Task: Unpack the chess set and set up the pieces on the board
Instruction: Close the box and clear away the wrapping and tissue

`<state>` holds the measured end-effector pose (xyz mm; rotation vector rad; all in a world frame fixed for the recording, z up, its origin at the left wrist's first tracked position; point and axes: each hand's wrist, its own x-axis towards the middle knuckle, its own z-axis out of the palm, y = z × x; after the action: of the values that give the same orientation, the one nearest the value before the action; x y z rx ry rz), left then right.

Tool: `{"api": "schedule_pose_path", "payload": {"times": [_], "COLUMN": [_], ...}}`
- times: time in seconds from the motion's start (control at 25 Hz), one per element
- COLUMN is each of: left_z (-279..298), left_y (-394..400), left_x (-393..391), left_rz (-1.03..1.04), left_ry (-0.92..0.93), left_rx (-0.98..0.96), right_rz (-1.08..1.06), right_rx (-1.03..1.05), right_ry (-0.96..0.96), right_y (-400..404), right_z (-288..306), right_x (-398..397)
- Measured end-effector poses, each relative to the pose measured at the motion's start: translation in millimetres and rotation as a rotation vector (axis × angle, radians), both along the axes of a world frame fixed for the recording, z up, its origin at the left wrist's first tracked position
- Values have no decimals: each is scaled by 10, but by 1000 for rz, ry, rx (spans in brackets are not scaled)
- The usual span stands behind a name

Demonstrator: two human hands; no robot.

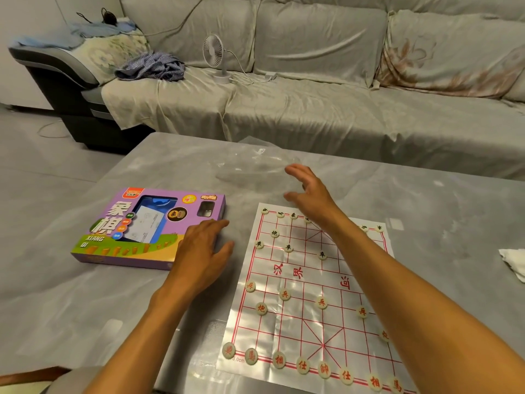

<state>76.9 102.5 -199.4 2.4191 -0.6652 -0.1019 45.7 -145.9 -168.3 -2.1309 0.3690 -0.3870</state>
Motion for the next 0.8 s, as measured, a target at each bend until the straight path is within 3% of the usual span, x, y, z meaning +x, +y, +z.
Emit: {"api": "schedule_pose_path", "payload": {"times": [0.16, 0.24, 0.4, 0.48, 0.56, 0.64, 0.8], "left_z": [22, 109, 304, 328, 312, 324, 469], "left_y": [-15, -28, 6, 65, 102, 68, -471], "left_x": [-3, -37, 4, 8, 2, -9, -312], "left_rz": [18, 78, 211, 242, 356, 373, 138], "left_ry": [47, 175, 641, 681, 609, 591, 632], "left_rx": [-83, -295, -852, -885, -879, -897, -838], "right_rz": [108, 193, 334, 378, 380, 227, -473], "right_rx": [-12, -17, 23, 20, -2, -35, -51], "right_ry": [-171, -206, -150, -87, -42, -48, -45], "right_y": [325, 564, 909, 1004, 1009, 809, -211], "right_z": [231, 287, 191, 108, 71, 25, -115], "right_x": [-26, -102, -385, -543, -694, -874, -1645]}}
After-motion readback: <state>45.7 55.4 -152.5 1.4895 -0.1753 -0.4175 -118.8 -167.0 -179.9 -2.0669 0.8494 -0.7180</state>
